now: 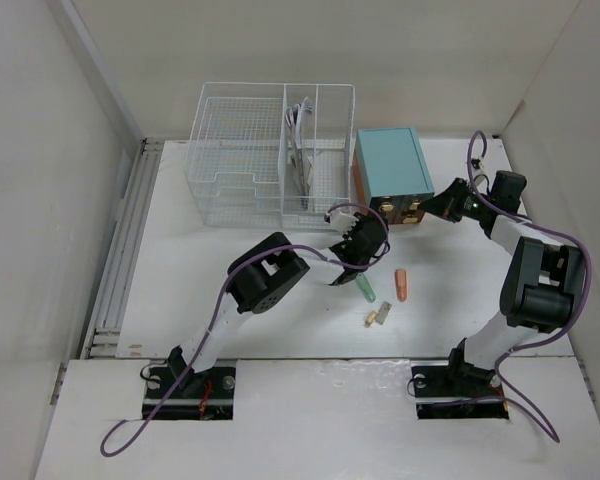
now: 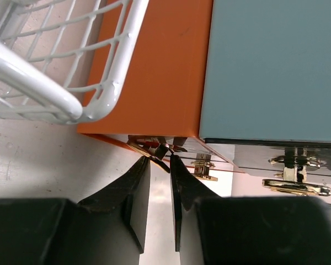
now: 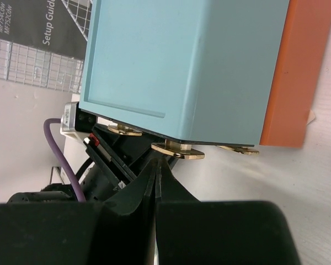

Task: Organize the desk

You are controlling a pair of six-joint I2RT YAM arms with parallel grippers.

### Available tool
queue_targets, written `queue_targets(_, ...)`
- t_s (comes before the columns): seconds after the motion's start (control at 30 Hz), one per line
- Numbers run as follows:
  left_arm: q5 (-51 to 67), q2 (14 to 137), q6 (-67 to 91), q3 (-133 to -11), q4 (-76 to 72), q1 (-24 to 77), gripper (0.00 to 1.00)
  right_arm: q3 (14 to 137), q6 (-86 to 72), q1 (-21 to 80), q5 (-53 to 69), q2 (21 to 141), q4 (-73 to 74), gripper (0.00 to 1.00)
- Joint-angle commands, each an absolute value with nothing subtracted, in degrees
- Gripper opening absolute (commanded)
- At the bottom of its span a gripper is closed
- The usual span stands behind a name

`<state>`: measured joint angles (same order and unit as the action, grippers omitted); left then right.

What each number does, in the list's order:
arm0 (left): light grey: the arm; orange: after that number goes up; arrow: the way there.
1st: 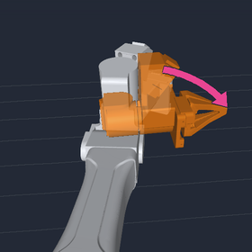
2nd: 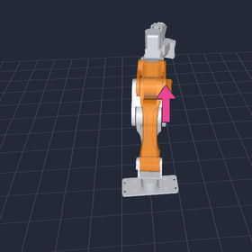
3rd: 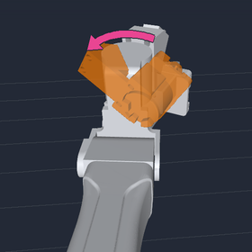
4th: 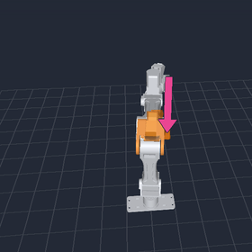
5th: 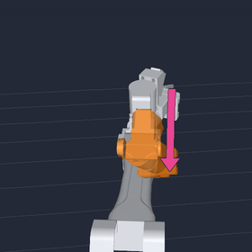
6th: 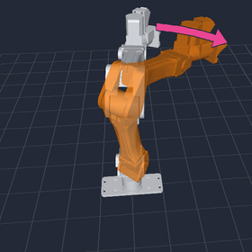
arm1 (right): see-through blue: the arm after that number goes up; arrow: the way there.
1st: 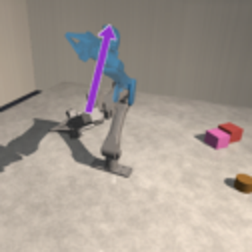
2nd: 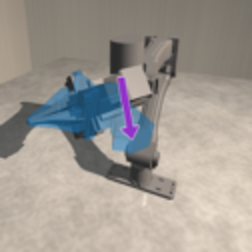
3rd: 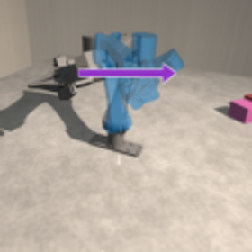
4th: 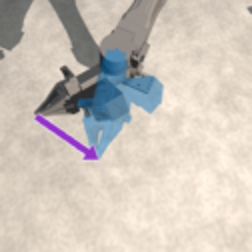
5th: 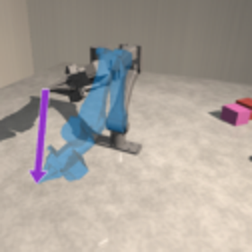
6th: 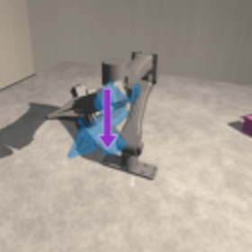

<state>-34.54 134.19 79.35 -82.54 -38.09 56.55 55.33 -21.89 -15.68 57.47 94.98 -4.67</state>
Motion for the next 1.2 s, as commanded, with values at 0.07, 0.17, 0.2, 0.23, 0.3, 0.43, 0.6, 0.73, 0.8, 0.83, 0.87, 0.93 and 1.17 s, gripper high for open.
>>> queue_targets(0.07,-37.18,132.98,77.26,-82.44,-35.16,56.34,0.10,55.11,-21.97,-15.91,58.97,95.19,-7.65,0.00)
queue_targets(0.17,-37.18,132.46,77.26,-81.22,-35.16,57.56,0.10,55.11,-21.97,-16.44,58.97,95.19,-7.65,0.00)
queue_targets(0.2,-37.18,132.45,77.26,-81.21,-35.16,57.57,0.10,55.11,-21.97,-16.44,58.97,95.19,-7.65,0.00)
queue_targets(0.23,-37.18,132.45,77.26,-80.69,-35.16,57.57,0.10,55.11,-21.97,-16.44,58.97,95.19,-7.65,0.00)
queue_targets(0.3,-37.18,131.84,77.26,-80.16,-35.16,58.18,0.10,55.11,-21.97,-16.44,58.97,95.19,-7.65,0.00)
queue_targets(0.43,-37.71,130.70,77.26,-78.93,-35.16,59.33,0.10,55.11,-21.97,-16.44,58.97,95.19,-7.65,0.00)
queue_targets(0.6,-38.23,130.17,77.26,-77.79,-35.16,60.56,0.09,55.11,-21.97,-16.96,58.97,95.19,-7.65,0.00)
queue_targets(0.73,-38.23,129.03,77.78,-77.26,-35.16,61.78,0.09,55.11,-21.97,-16.96,58.97,95.19,-7.65,0.00)
queue_targets(0.8,-38.75,128.50,77.78,-75.94,-35.16,62.40,0.09,55.11,-21.97,-16.96,58.45,95.19,-7.65,0.00)
queue_targets(0.83,-38.76,127.80,77.78,-75.42,-35.16,62.92,0.09,55.11,-21.97,-16.96,58.45,95.19,-7.65,0.00)
queue_targets(0.87,-38.76,127.10,78.39,-74.80,-35.16,63.54,0.09,55.11,-21.97,-16.96,58.45,95.19,-7.65,0.00)
queue_targets(0.93,-39.28,126.48,78.40,-73.40,-35.16,64.24,0.09,55.11,-21.97,-16.96,57.92,95.71,-7.65,0.00)
queue_targets(1.17,-39.81,124.89,80.33,-70.23,-35.16,66.80,0.09,55.63,-21.45,-16.96,57.30,95.71,-7.65,0.00)
